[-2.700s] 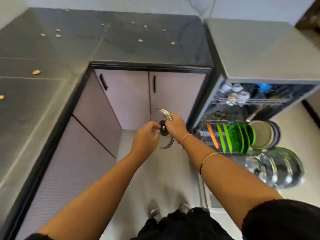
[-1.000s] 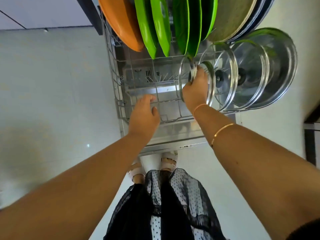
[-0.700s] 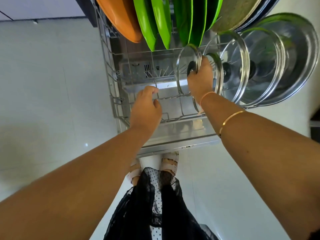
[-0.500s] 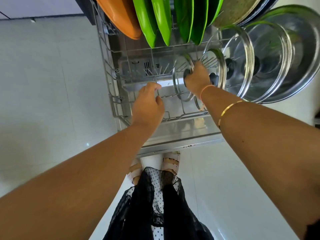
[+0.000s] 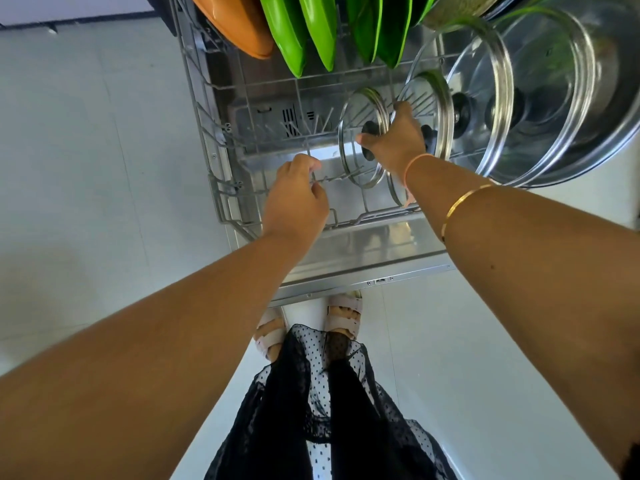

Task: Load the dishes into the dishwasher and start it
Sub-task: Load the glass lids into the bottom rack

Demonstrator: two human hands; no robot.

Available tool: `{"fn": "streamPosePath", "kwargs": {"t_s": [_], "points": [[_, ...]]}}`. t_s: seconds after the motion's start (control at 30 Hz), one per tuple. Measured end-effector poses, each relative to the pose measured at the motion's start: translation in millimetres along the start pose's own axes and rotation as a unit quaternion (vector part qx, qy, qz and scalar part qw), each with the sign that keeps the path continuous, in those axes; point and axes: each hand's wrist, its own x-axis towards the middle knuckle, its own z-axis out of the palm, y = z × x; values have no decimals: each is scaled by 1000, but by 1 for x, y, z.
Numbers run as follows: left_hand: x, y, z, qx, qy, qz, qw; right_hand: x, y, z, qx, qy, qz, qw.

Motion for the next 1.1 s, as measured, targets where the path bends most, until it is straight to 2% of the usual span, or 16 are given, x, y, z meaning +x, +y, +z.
{"fn": "streamPosePath", "kwargs": {"t_s": [0.1,0.27,0.37,0.47,0.57,0.7,0.8,1.0,1.1], "points": [[-7,2,-1,34,-12,10,999,-21,2,-1,11,48,-37,998],[-30,7,4,136,-81,51,986,-68,25,9,-105,56,-191,974],[-49,7,14,241,-153,77,955,-91,56,13,-190,88,-295,932],[-68,15,24,323,-203,76,921,-106,93,12,-304,100,-352,880],[-82,26,37,321,-223,55,919,-109,113,11,-374,78,-373,846],[-86,28,54,278,-181,47,942,-102,122,12,-436,94,-381,810],[-85,32,63,276,-175,50,944,-99,126,16,-481,111,-382,781],[-65,55,75,245,-135,-26,960,-81,109,14,-467,118,-383,788],[-38,58,67,257,-109,-17,960,-64,82,7,-495,115,-377,774]]}}
